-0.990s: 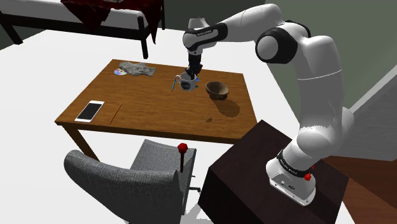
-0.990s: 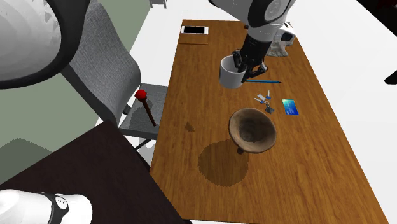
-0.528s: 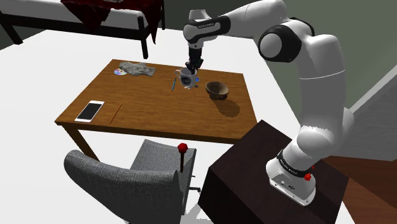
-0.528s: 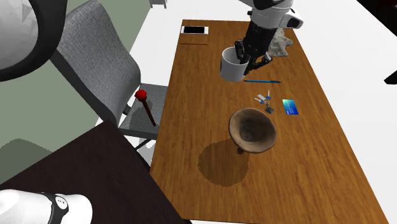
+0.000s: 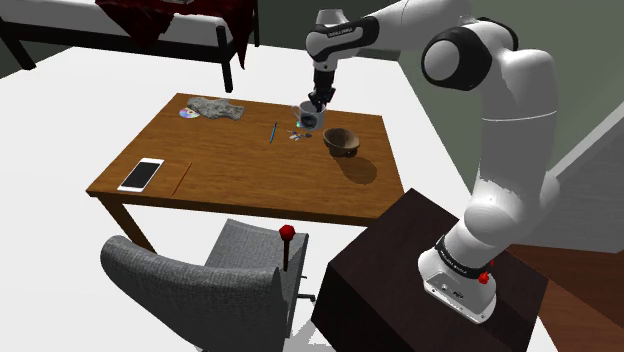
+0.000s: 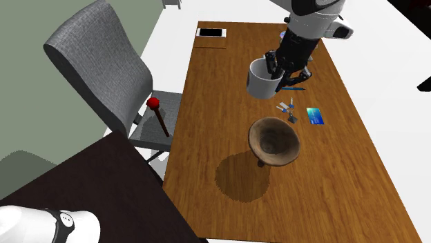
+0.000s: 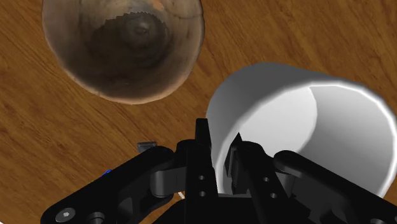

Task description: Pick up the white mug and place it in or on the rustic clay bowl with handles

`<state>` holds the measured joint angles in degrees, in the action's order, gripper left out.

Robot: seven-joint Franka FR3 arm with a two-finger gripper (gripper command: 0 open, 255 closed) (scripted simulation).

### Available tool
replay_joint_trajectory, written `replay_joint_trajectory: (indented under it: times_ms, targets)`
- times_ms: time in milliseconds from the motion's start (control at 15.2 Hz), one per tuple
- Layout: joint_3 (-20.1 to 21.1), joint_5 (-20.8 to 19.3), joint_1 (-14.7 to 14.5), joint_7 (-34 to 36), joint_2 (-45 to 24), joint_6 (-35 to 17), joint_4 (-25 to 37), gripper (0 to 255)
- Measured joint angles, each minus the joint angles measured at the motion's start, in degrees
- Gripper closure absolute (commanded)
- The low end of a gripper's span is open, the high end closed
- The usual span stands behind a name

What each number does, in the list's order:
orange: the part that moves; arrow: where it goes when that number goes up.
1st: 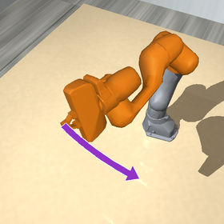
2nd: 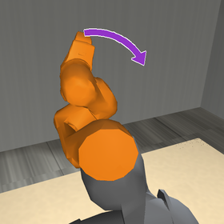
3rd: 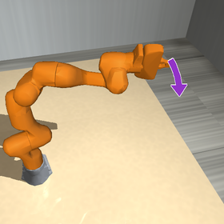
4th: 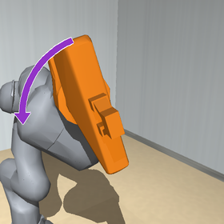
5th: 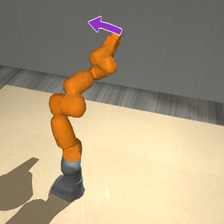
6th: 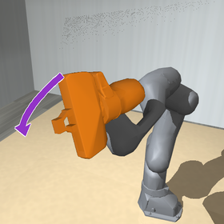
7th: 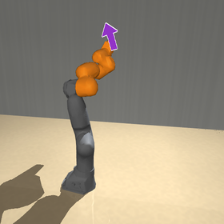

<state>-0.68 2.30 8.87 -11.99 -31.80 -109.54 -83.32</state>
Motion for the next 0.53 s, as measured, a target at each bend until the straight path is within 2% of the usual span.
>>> replay_joint_trajectory:
  times_ms: [528]
  targets:
    - [-2.4, 0.3, 6.4, -8.8, 4.2, -1.3, -5.8, 255]
